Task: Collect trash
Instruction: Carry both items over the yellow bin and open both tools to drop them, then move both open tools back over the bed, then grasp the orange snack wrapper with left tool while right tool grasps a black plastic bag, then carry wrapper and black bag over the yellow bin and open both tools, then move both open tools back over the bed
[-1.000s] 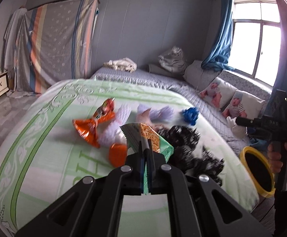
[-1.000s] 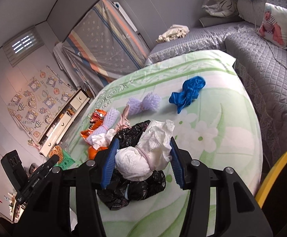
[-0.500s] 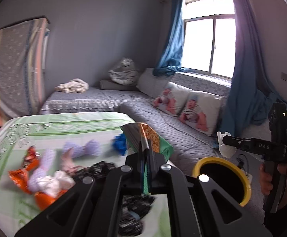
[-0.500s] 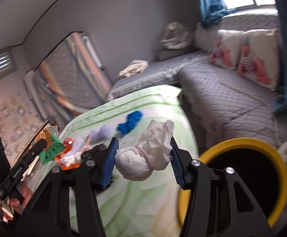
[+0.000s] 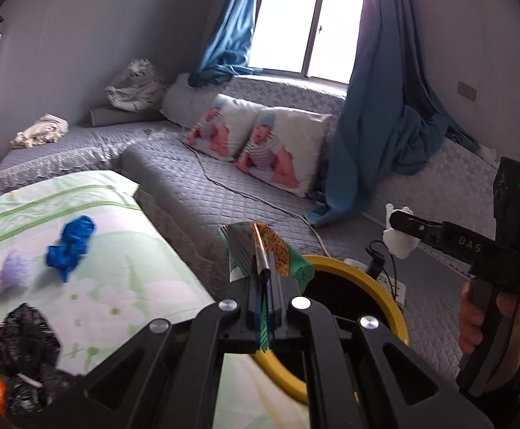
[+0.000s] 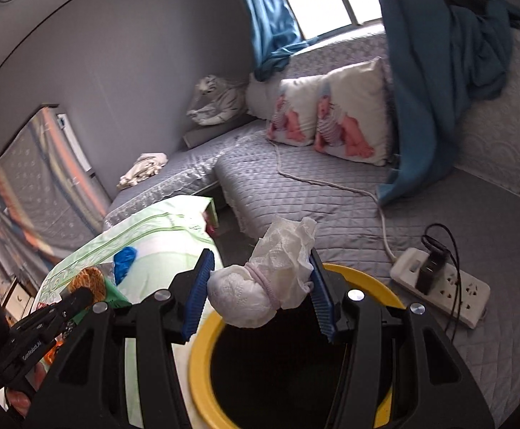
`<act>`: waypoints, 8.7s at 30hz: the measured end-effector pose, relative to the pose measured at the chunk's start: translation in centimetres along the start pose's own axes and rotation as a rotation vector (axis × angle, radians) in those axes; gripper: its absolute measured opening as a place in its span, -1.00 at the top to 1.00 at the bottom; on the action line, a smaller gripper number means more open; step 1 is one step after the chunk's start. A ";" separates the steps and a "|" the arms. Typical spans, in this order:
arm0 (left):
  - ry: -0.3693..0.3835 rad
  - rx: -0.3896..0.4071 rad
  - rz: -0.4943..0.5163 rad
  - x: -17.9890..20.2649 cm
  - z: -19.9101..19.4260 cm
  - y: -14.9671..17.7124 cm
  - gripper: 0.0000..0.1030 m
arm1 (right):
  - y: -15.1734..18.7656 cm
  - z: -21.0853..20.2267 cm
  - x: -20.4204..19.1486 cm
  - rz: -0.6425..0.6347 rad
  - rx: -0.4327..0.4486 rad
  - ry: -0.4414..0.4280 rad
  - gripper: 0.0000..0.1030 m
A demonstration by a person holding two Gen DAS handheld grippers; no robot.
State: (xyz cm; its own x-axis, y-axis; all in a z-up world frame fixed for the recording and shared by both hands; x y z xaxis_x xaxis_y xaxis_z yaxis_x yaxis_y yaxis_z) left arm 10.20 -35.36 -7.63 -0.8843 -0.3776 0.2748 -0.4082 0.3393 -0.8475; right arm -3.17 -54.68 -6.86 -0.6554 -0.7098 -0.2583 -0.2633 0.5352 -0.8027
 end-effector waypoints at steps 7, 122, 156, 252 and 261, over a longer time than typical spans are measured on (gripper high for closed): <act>0.047 -0.092 0.014 2.3 4.7 1.1 0.96 | 1.7 2.7 3.3 0.052 -0.062 0.052 0.04; -0.728 -0.097 -0.381 -38.6 -25.3 12.1 0.42 | 24.1 0.4 -32.4 -0.713 -0.370 -0.550 0.00; -0.595 0.184 -0.341 -27.6 -28.5 5.0 0.42 | 12.0 -5.8 -28.8 -0.461 -0.146 -0.606 0.73; -0.075 -0.070 -0.112 -1.8 7.1 0.0 -0.19 | 2.6 4.0 5.8 0.077 -0.046 0.062 0.13; -0.168 0.060 -0.146 -5.8 -0.2 -3.2 -0.19 | 0.6 1.7 0.6 0.012 0.015 -0.025 0.10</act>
State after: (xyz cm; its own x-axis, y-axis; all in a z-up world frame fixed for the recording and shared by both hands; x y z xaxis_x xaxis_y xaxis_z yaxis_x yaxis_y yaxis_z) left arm 16.59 -34.06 -6.40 -0.7645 -0.5590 0.3211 -0.5106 0.2208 -0.8310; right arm -2.50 -55.60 -8.40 -0.6405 -0.7148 -0.2807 -0.2449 0.5366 -0.8075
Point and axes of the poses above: each gripper's, at about its wrist camera, not at the fingertips, and z roughly the way its jaws point, x to its right, y to its underside, the point moved 9 cm from there along z, roughly the way its jaws point, and after that the axes turned 11 degrees about y, right-handed, at the moved point
